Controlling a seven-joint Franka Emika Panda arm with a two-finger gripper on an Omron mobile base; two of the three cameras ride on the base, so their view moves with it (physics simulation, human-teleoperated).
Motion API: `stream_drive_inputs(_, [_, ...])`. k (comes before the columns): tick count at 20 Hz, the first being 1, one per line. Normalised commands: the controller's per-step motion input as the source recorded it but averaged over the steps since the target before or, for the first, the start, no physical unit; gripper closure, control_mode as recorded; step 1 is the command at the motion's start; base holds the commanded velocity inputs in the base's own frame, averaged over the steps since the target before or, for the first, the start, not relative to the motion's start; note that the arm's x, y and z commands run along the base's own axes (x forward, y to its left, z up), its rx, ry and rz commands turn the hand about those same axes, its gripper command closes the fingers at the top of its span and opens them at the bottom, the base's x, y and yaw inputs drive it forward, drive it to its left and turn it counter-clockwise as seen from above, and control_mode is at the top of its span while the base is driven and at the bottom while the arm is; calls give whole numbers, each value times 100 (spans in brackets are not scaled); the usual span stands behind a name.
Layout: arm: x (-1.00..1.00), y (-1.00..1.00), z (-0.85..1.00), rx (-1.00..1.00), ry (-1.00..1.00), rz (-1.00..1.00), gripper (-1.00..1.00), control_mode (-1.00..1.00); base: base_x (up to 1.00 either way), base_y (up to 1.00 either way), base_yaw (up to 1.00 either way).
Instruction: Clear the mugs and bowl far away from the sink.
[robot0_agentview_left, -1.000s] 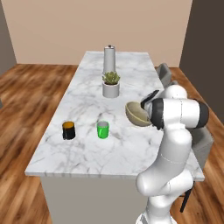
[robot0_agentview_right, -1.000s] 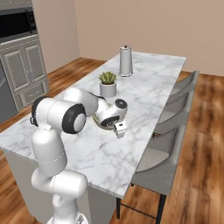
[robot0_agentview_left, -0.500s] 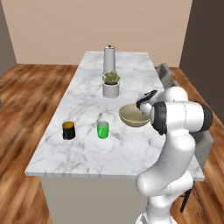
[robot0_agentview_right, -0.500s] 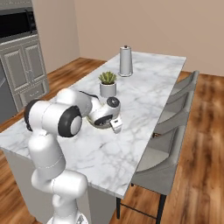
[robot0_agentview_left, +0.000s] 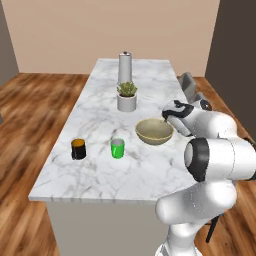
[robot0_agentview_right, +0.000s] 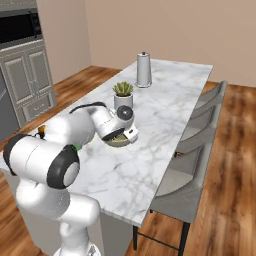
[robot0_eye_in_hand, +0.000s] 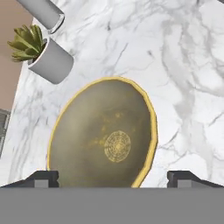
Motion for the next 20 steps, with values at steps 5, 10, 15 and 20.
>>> stream_drive_inputs(5, [-96, 10, 100, -9, 0, 22, -100, -100, 0, 0, 0])
stream_drive_inputs(10, [-99, 5, 100, -8, 2, 16, -100, -100, 0, 0, 0])
stream_drive_inputs(15, [-98, 4, 100, 0, 9, 8, -100, -100, 0, 0, 0])
stream_drive_inputs(20, [-99, 21, 74, -3, 2, 2, -100, -100, 0, 0, 0])
